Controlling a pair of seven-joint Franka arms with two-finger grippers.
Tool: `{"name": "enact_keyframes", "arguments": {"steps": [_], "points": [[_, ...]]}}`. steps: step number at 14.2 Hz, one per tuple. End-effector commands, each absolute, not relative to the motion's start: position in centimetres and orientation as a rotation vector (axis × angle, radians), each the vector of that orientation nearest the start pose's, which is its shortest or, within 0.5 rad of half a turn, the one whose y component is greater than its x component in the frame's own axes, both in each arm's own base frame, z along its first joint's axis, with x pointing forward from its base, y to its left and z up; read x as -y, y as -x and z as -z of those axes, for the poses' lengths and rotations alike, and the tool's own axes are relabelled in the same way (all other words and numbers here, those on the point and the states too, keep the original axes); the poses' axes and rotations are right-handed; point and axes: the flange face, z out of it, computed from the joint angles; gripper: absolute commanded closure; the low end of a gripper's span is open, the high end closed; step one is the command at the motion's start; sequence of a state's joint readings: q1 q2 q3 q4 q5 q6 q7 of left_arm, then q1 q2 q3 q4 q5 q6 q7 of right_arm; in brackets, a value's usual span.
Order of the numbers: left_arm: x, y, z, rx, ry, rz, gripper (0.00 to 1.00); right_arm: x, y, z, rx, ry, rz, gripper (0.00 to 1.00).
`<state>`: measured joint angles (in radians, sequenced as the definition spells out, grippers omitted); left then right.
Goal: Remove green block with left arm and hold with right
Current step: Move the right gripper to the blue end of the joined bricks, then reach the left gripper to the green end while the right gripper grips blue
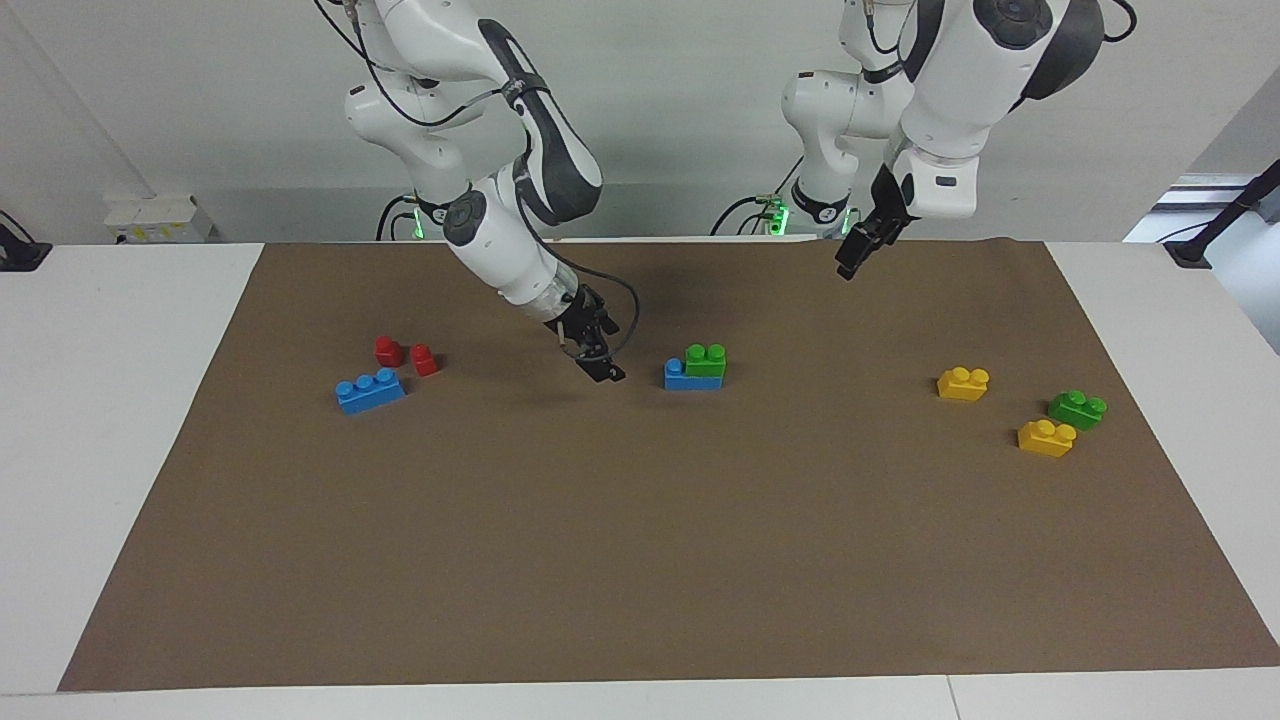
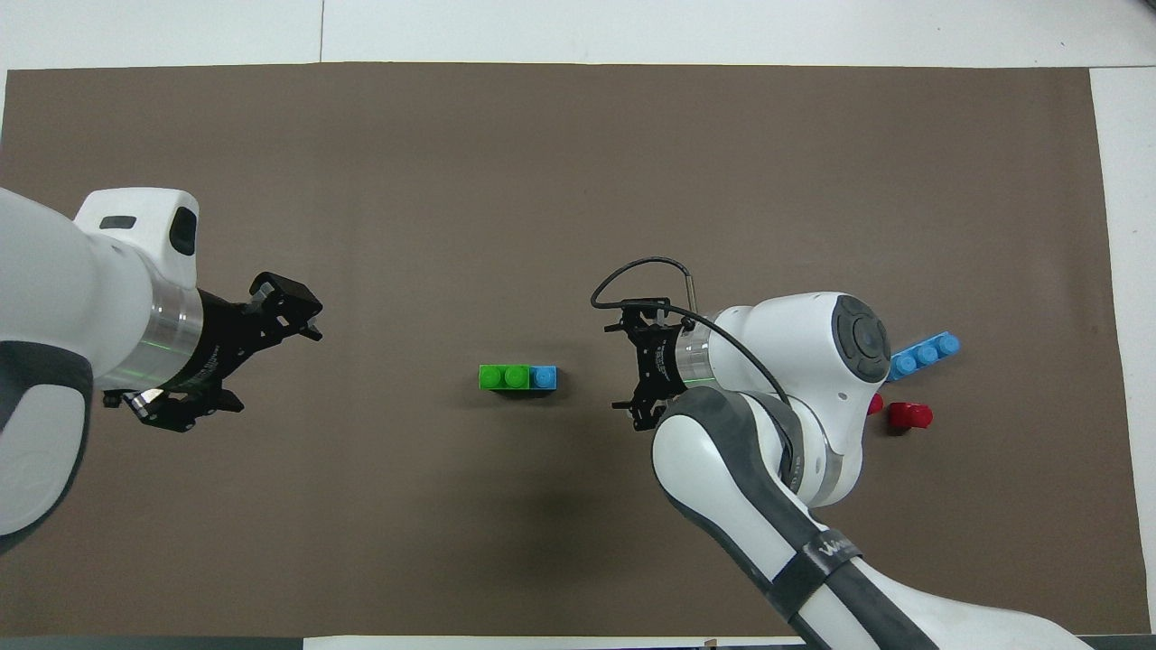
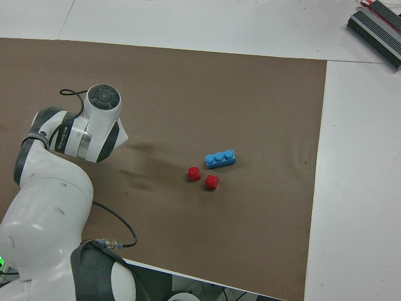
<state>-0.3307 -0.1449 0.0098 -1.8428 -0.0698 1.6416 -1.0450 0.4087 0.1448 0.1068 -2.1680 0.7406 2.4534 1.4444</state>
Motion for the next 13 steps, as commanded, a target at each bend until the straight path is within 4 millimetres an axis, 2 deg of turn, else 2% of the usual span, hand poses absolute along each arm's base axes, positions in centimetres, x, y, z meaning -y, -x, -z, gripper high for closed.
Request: {"name": "enact_keyframes", "arguments": {"steps": [1, 3, 6, 13], "points": [[18.3, -46.7, -57.6, 1.422, 2.871, -0.127, 0.00, -29.2, -49.3, -32.1, -1.852, 1.966, -0.485, 0.03], [19.8, -46.0, -56.9, 1.576, 2.790, -0.128, 0.00, -30.6, -48.9, -30.6, -1.864, 1.938, -0.475, 0.03], [22.3, -44.3, -54.8, 1.826, 2.666, -0.105, 0.00, -32.7, -48.4, -29.4, -1.867, 1.903, -0.460, 0.03], [27.6, -41.8, -49.6, 2.090, 2.494, -0.103, 0.00, -35.3, -47.2, -27.5, -1.859, 1.904, -0.424, 0.03]]}}
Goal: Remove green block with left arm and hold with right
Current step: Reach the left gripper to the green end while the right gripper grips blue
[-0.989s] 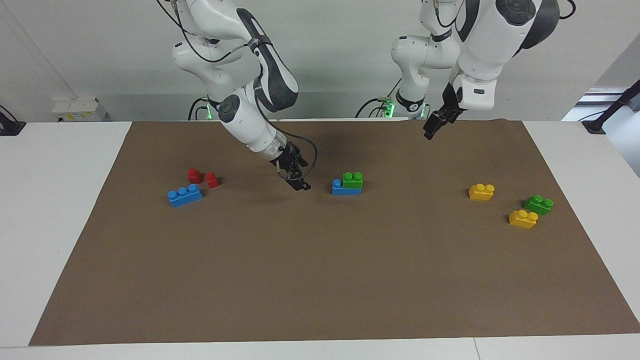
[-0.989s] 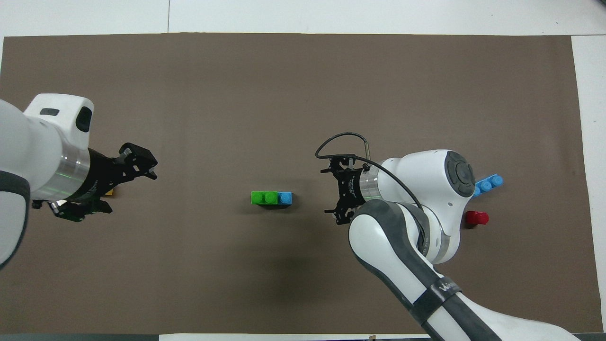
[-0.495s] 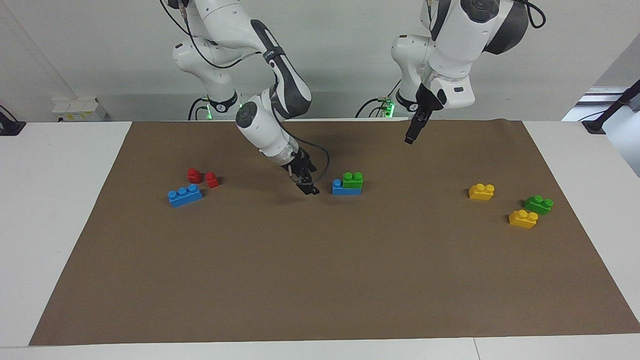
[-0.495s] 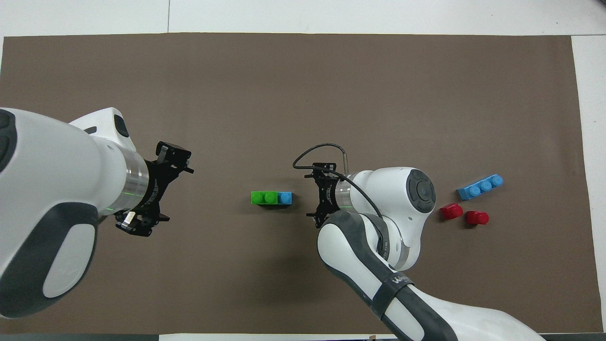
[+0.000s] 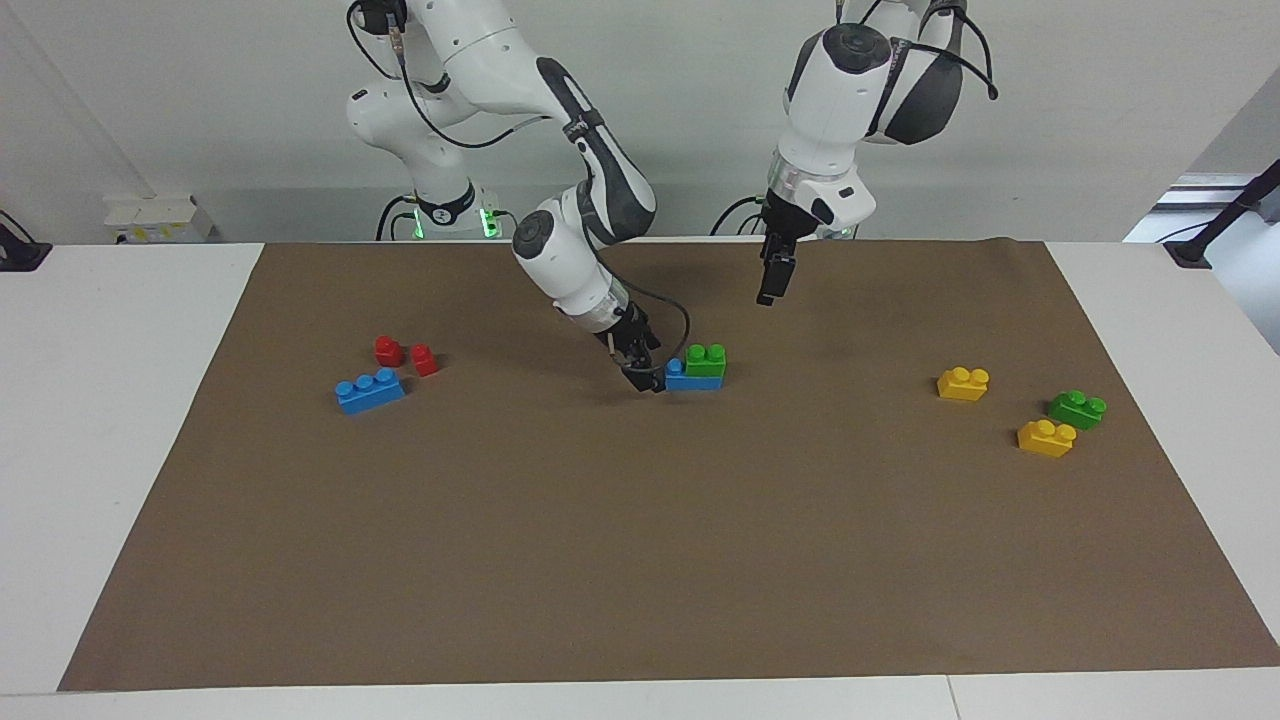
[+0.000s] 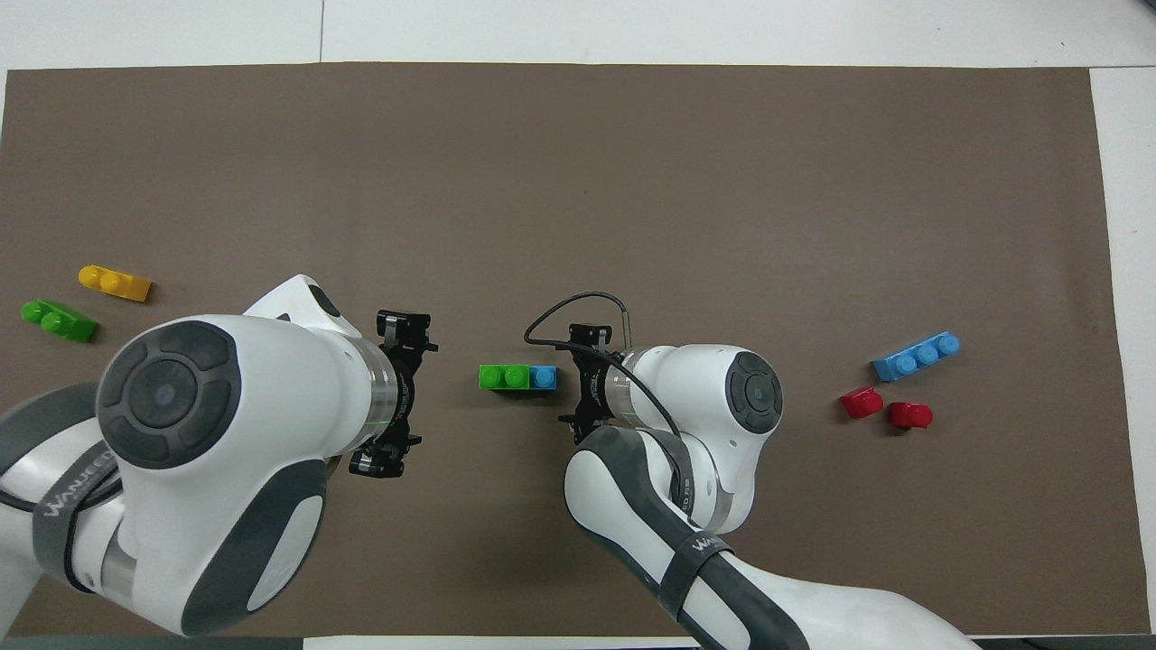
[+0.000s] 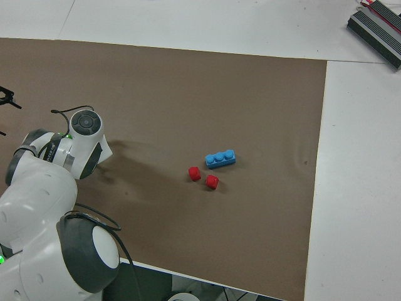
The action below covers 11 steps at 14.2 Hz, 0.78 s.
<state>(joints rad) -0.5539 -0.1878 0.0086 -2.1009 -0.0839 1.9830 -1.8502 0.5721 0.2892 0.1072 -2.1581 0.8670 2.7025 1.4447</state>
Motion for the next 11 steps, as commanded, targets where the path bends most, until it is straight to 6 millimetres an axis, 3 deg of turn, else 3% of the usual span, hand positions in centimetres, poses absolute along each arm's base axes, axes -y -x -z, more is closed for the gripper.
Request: {"name": "enact_keyframes", "arguments": {"steps": [1, 4, 6, 7, 9, 10, 11], "points": [[28.6, -41.6, -48.4, 2.119, 2.474, -0.103, 0.00, -35.3, -47.3, -27.4, -1.861, 1.903, -0.424, 0.03], [30.1, -40.5, -45.3, 2.171, 2.408, -0.111, 0.00, -35.4, -47.3, -27.2, -1.862, 1.898, -0.405, 0.06], [30.0, -40.6, -44.0, 2.215, 2.371, -0.109, 0.00, -35.9, -47.0, -27.2, -1.852, 1.907, -0.400, 0.18], [30.2, -40.8, -43.2, 2.247, 2.350, -0.104, 0.00, -36.0, -46.9, -27.2, -1.851, 1.908, -0.401, 0.35], [31.2, -41.1, -41.7, 2.284, 2.322, -0.099, 0.00, -35.9, -47.0, -27.2, -1.849, 1.909, -0.399, 0.87], [31.4, -41.6, -41.1, 2.311, 2.320, -0.092, 0.00, -35.8, -47.0, -27.1, -1.841, 1.918, -0.398, 1.00], [31.4, -41.9, -40.7, 2.323, 2.318, -0.083, 0.00, -35.8, -47.0, -27.1, -1.811, 1.942, -0.390, 1.00]]}}
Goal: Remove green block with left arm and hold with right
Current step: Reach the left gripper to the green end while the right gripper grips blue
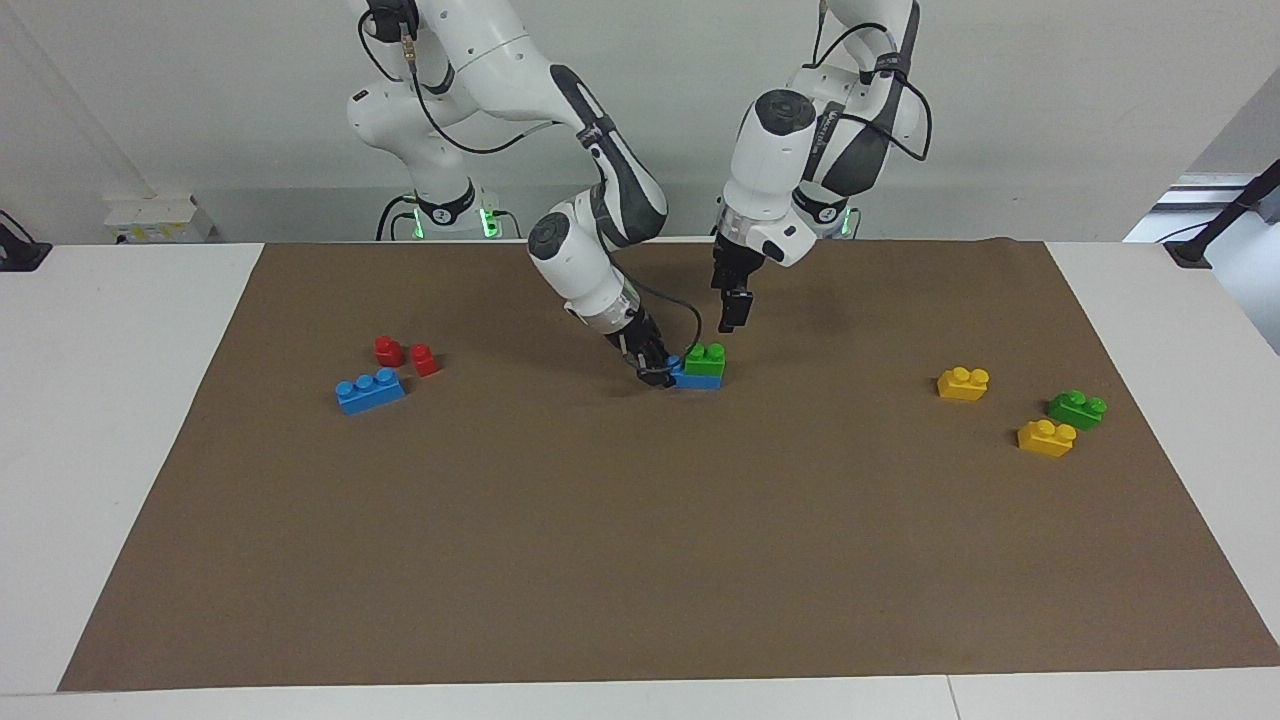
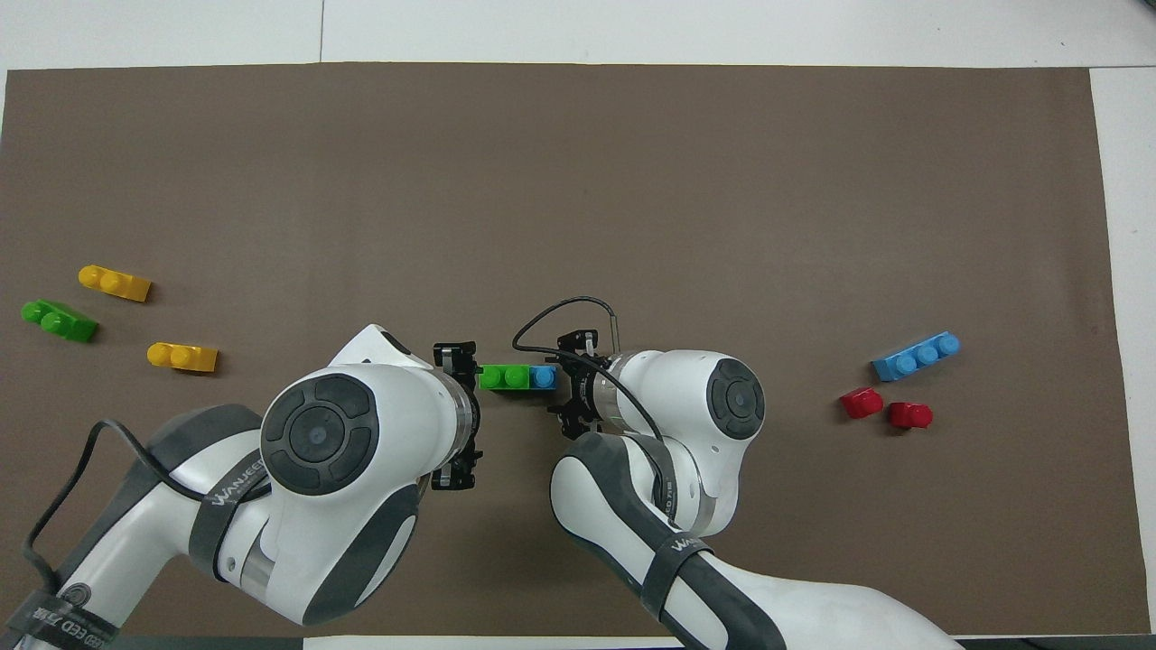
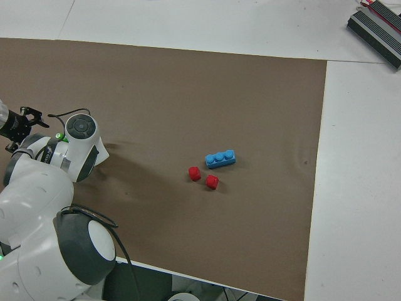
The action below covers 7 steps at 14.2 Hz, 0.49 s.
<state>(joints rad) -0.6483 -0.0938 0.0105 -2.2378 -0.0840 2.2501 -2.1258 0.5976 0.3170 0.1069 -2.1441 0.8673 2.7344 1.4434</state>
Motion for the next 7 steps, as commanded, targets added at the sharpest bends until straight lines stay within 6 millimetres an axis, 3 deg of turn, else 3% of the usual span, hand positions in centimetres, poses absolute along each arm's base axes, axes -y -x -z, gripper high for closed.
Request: {"name": "enact_keyframes", "arguments": {"steps": [1, 7], "points": [[31.5, -42.2, -40.3, 2.320, 2.311, -0.079, 0.00, -35.8, -47.0, -27.1, -1.789, 1.960, -0.384, 1.00], [32.0, -42.6, -38.5, 2.293, 2.327, -0.037, 0.00, -35.6, -47.2, -27.0, -1.794, 1.958, -0.384, 1.00]]}}
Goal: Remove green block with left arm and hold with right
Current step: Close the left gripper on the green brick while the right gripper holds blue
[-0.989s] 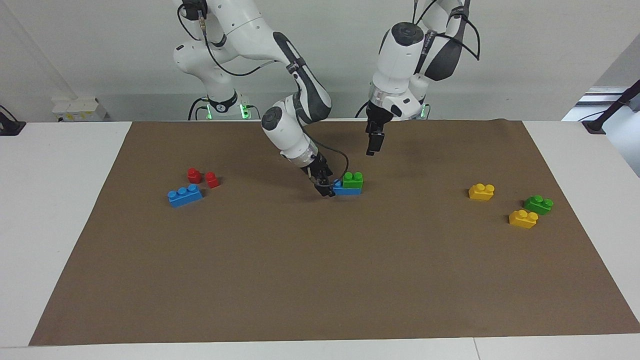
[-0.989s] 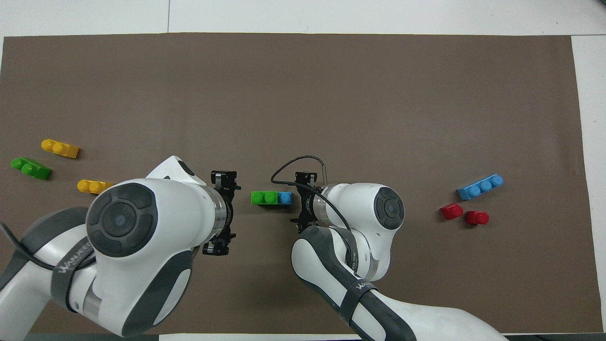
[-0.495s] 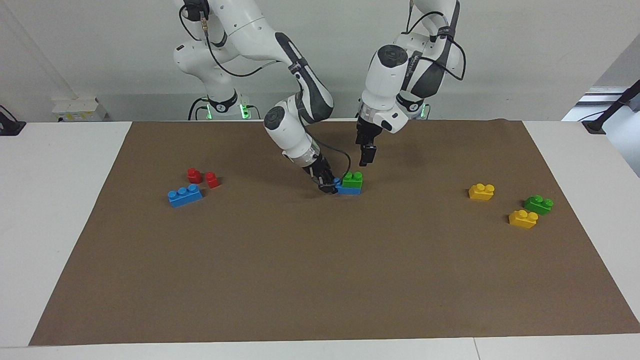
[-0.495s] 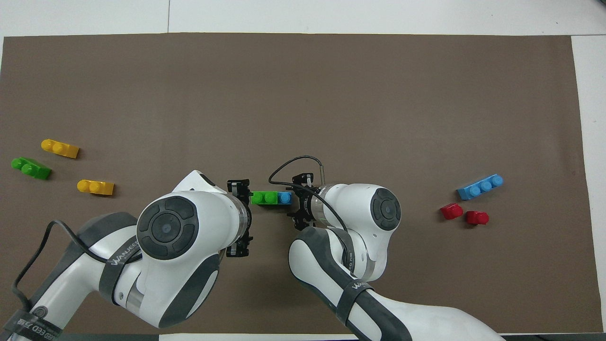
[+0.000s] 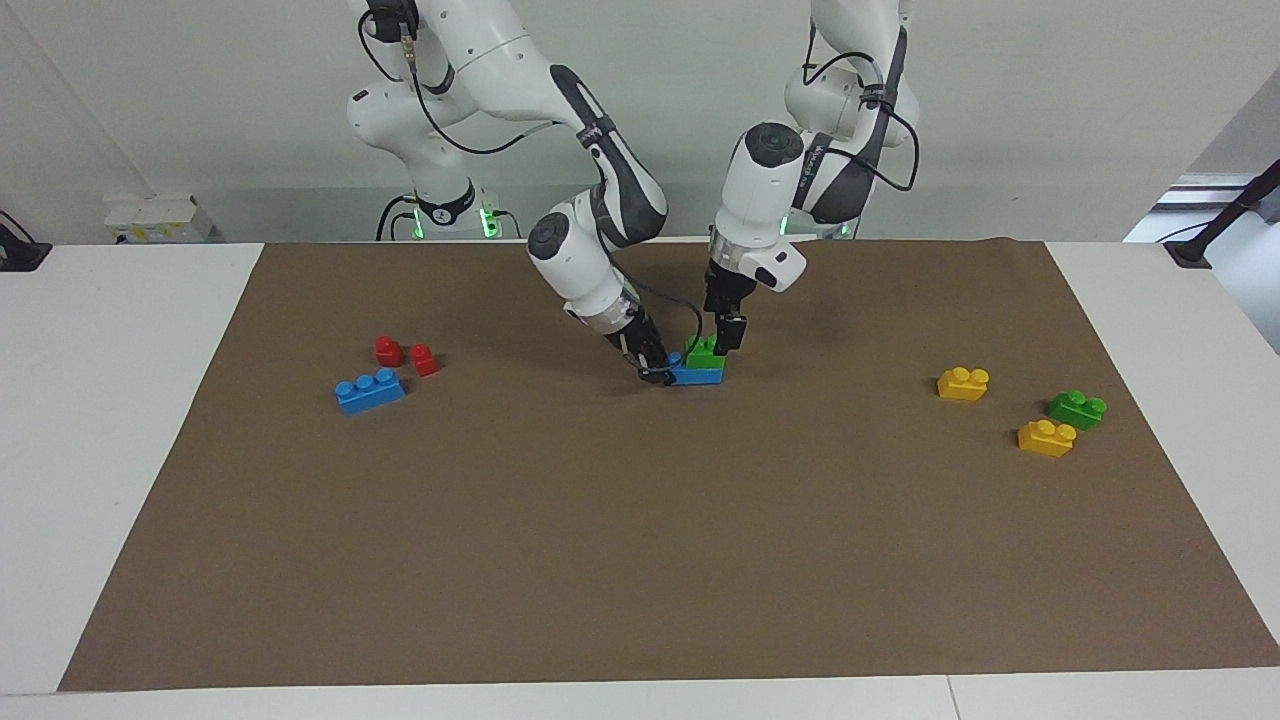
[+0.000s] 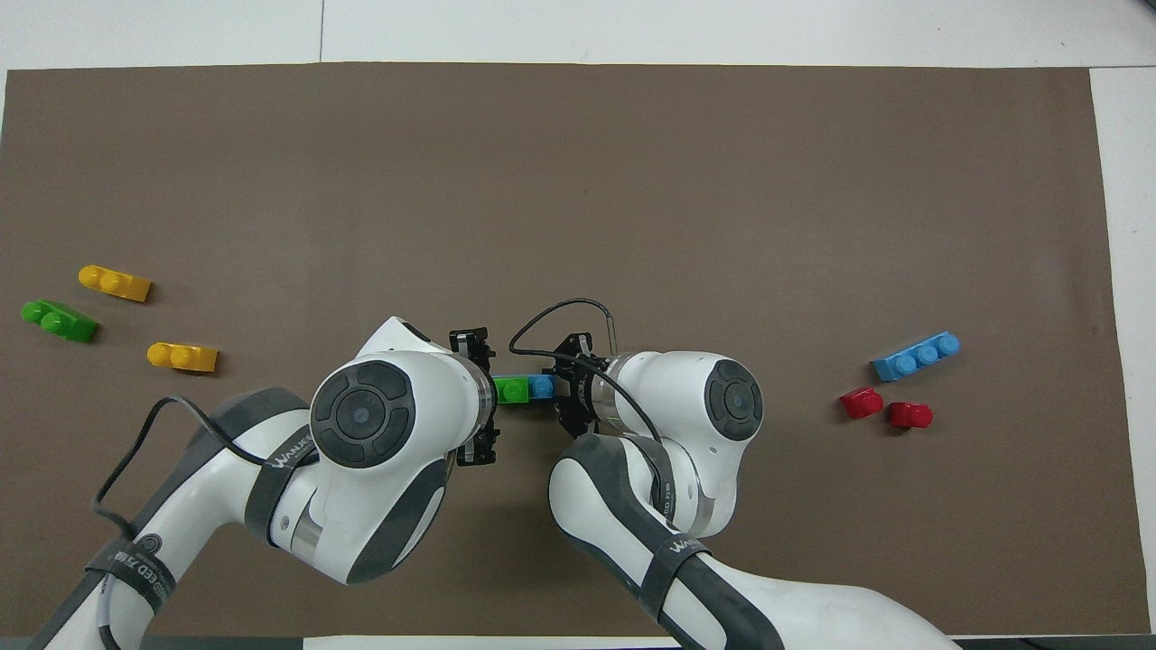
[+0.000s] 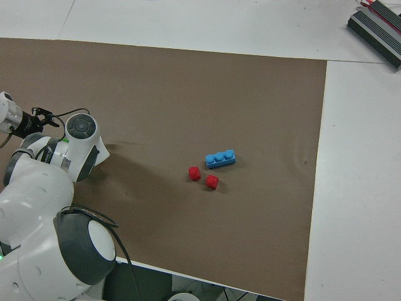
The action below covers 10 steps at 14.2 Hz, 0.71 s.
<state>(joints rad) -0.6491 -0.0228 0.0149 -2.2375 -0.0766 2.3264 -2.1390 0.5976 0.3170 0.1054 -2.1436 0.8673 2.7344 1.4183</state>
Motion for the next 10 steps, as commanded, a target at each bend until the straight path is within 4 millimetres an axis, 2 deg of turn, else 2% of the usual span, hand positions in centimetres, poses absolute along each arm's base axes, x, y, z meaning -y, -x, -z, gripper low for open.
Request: {"name": "enact_keyframes", "arguments": {"steps": [1, 3, 10], "points": [[32.1, -42.4, -38.3, 2.287, 2.326, -0.036, 0.00, -35.6, -47.2, -27.0, -1.794, 1.958, -0.384, 1.00], [33.0, -41.9, -37.3, 2.286, 2.308, -0.038, 0.00, -35.6, -47.2, -27.1, -1.793, 1.957, -0.384, 1.00], [32.8, -41.7, -36.3, 2.280, 2.310, -0.020, 0.00, -35.6, -47.4, -27.3, -1.790, 1.952, -0.380, 1.00]]}}
